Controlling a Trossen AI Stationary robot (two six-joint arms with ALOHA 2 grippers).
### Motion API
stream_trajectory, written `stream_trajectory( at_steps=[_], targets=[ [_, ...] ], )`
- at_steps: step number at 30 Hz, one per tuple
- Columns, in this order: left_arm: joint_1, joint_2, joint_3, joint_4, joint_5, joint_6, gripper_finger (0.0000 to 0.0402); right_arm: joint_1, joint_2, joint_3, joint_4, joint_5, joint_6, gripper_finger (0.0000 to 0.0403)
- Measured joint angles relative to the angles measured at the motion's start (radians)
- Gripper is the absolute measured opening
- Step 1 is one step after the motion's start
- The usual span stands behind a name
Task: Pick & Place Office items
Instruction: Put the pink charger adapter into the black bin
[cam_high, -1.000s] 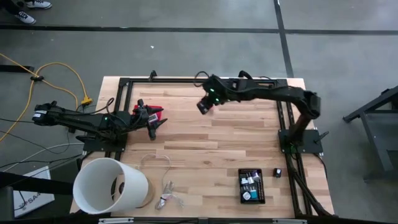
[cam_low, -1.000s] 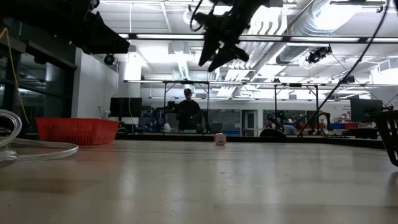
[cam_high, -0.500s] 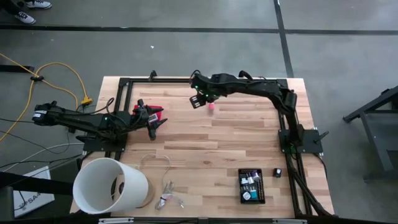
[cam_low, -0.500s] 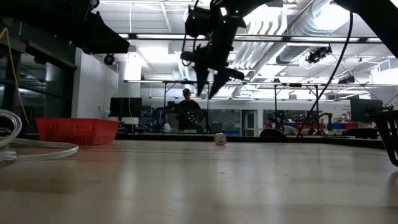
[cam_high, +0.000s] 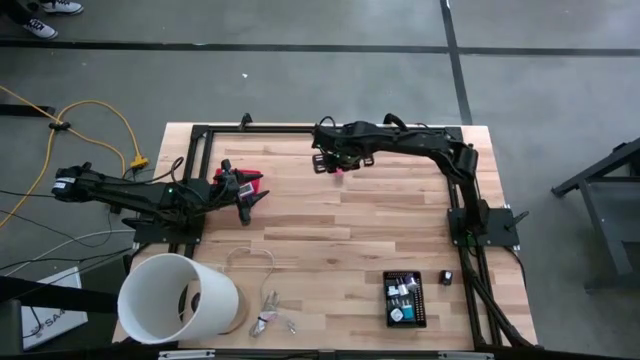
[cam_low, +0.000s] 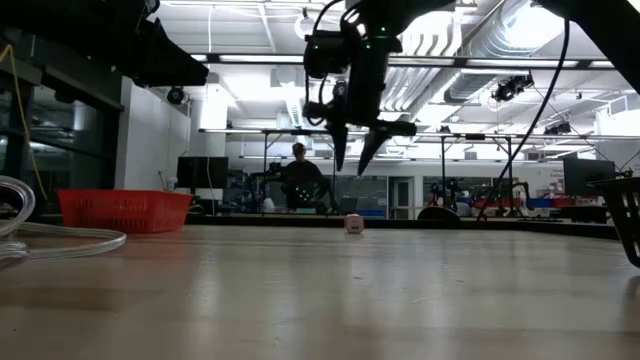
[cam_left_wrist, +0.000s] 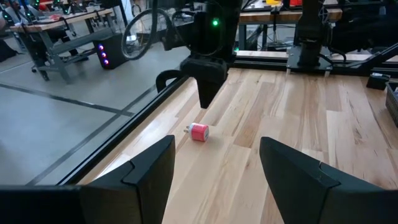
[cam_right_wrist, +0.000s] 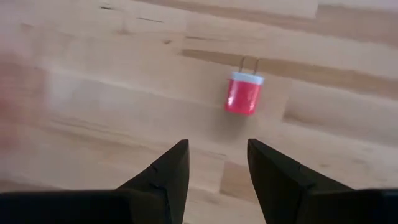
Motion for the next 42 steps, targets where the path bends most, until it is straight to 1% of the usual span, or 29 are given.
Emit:
stream_trajectory(
  at_steps=[2, 5, 11, 16, 19, 22, 27, 32, 35, 42],
  targets=[
    [0.0, 0.0, 0.0, 0.0, 0.0, 0.0, 0.0227, -0.002, 0.0, -0.015, 0.013, -0.006, 0.055, 0.0149],
    [0.0, 0.0, 0.0, 0.0, 0.0, 0.0, 0.0227, -0.002, 0.0, -0.024, 0.013, 0.012, 0.109, 0.0149],
    [0.0, 0.0, 0.0, 0.0, 0.0, 0.0, 0.0227, -0.002, 0.0, -0.025, 0.045, 0.048, 0.046, 0.0149],
    [0.0, 0.0, 0.0, 0.0, 0.0, 0.0, 0.0227, -0.001, 0.0, -0.025, 0.053, 0.038, 0.066, 0.0149],
    [0.0, 0.0, 0.0, 0.0, 0.0, 0.0, 0.0227, 0.005, 0.021, -0.025, 0.058, 0.03, 0.074, 0.015],
    [0.0, 0.0, 0.0, 0.0, 0.0, 0.0, 0.0227, 0.007, 0.05, -0.025, 0.072, 0.026, 0.076, 0.0162],
    [0.0, 0.0, 0.0, 0.003, 0.0, 0.0, 0.0227, 0.008, 0.077, -0.025, 0.089, 0.021, 0.085, 0.0196],
    [0.0, 0.0, 0.0, 0.007, 0.0, 0.0, 0.0227, 0.008, 0.078, -0.025, 0.084, 0.047, 0.148, 0.0223],
    [0.0, 0.0, 0.0, 0.007, 0.0, 0.0, 0.0227, 0.008, 0.08, -0.025, 0.062, 0.054, 0.181, 0.0228],
    [0.0, 0.0, 0.0, 0.007, 0.0, 0.0, 0.0227, 0.008, 0.08, -0.025, 0.025, 0.086, 0.185, 0.0229]
  ],
)
